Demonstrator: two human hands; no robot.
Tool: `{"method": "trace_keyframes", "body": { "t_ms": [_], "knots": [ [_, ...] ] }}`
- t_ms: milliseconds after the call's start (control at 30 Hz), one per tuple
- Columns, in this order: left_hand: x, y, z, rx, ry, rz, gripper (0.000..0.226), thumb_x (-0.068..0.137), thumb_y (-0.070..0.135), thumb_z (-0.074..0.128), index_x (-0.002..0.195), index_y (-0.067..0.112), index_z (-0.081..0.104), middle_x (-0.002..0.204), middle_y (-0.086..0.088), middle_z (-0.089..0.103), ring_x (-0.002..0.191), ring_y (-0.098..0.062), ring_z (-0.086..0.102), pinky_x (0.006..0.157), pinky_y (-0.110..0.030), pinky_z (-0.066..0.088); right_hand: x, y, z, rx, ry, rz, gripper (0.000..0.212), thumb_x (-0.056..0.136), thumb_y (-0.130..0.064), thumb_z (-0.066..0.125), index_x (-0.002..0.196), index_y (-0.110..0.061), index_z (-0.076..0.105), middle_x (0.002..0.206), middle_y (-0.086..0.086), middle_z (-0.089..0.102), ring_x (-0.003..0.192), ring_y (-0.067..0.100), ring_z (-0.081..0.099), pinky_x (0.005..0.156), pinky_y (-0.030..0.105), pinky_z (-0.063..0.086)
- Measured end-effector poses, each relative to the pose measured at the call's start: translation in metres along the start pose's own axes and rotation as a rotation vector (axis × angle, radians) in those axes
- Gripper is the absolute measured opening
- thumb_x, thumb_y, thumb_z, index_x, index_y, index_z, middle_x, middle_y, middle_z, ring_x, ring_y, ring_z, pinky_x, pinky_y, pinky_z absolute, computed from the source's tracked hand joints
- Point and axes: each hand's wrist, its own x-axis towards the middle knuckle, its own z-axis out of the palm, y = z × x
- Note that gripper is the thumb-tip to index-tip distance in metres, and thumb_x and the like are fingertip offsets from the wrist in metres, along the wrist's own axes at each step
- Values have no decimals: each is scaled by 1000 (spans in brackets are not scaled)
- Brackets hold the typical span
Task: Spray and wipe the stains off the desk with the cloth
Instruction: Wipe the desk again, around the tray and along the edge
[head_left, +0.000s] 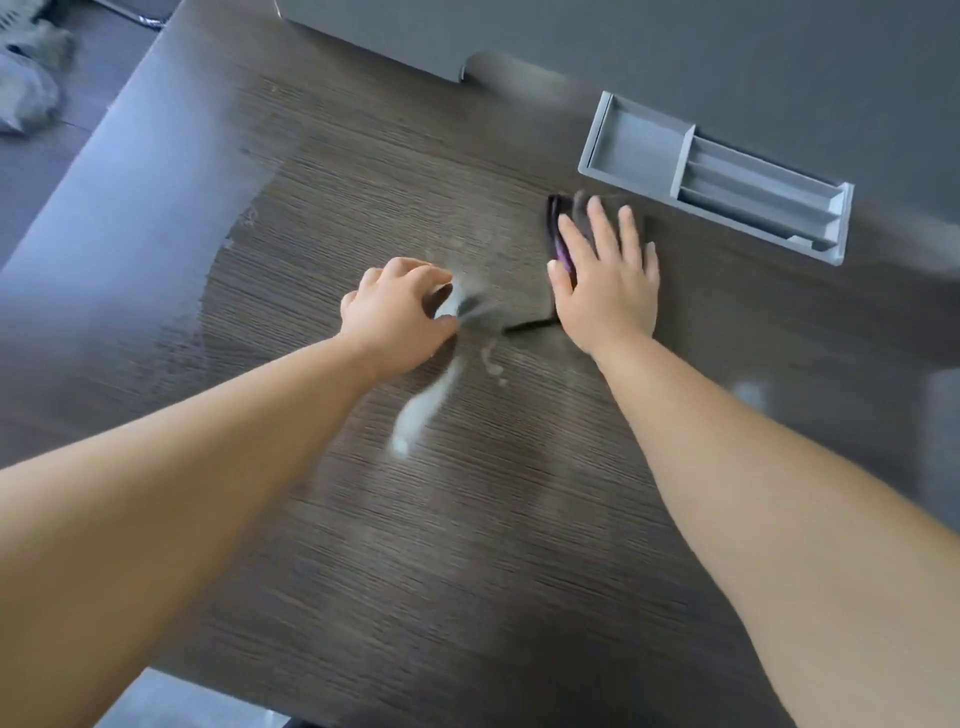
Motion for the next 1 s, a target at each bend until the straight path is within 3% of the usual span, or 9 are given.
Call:
{"method": "trace_keyframes", "body": {
  "t_ms": [100, 267, 333, 467, 533, 733, 800, 933, 1000],
  "knots": [
    [9, -12, -10, -52, 69, 14, 48, 85, 30, 58, 131, 34, 47, 143, 1, 39, 134, -26, 28, 109, -42, 27, 8, -49, 2, 37, -20, 297, 59, 99, -49, 25, 153, -29, 13, 161, 1, -2, 147, 29, -7, 116, 55, 1],
    [16, -35, -40, 162, 84, -141, 91, 68, 57, 72, 143, 31, 28, 150, -6, 18, 140, -30, 11, 112, -44, 20, -25, -65, 12, -4, -9, -468, 60, 91, -53, 32, 143, -26, 42, 156, 5, 28, 143, 33, 22, 112, 57, 20],
    [19, -47, -48, 183, 35, -184, 101, 63, 62, 73, 145, 33, 22, 153, -7, 12, 141, -30, 6, 113, -45, 18, -5, -42, 9, -37, -15, -563, 55, 91, -51, 35, 140, -28, 47, 153, 3, 33, 142, 31, 27, 110, 57, 23],
    [24, -46, -46, 173, -41, -218, 110, 56, 65, 76, 145, 31, 22, 150, -8, 13, 137, -31, 12, 111, -46, 22, 49, -45, 0, 5, -43, 13, 54, 99, -50, 26, 151, -33, 20, 161, -3, 5, 148, 25, -1, 117, 52, 4],
    [28, -43, -45, 208, -45, -223, 112, 52, 66, 77, 143, 28, 23, 148, -11, 16, 134, -34, 16, 111, -47, 23, 48, -75, 3, -3, -28, 136, 59, 99, -51, 24, 152, -30, 12, 161, 0, -2, 147, 28, -8, 117, 53, -1],
    [34, -44, -45, 282, -77, -217, 111, 51, 69, 75, 139, 24, 26, 142, -13, 21, 129, -36, 21, 107, -52, 30, 30, -67, 7, -30, -19, -585, 58, 91, -55, 33, 143, -29, 42, 155, 2, 30, 144, 31, 22, 113, 54, 18],
    [34, -43, -46, 286, -87, -217, 111, 51, 68, 76, 139, 23, 27, 141, -14, 21, 129, -37, 21, 107, -53, 29, 57, -52, 4, -41, -14, -478, 55, 94, -53, 32, 144, -32, 38, 157, -1, 25, 145, 28, 17, 115, 53, 16],
    [35, -42, -46, 288, -92, -219, 111, 51, 68, 76, 139, 22, 26, 142, -14, 20, 130, -36, 19, 108, -54, 28, 97, -82, 2, -4, -6, 103, 58, 99, -51, 25, 152, -31, 17, 161, -2, 1, 147, 27, -5, 117, 52, 2],
    [35, -43, -46, 290, -96, -219, 111, 52, 69, 75, 140, 23, 24, 143, -14, 19, 131, -36, 18, 108, -54, 28, 88, -109, 5, 1, -28, 57, 61, 98, -53, 26, 152, -28, 15, 161, 2, 0, 147, 31, -6, 116, 55, 1]
  ]
}}
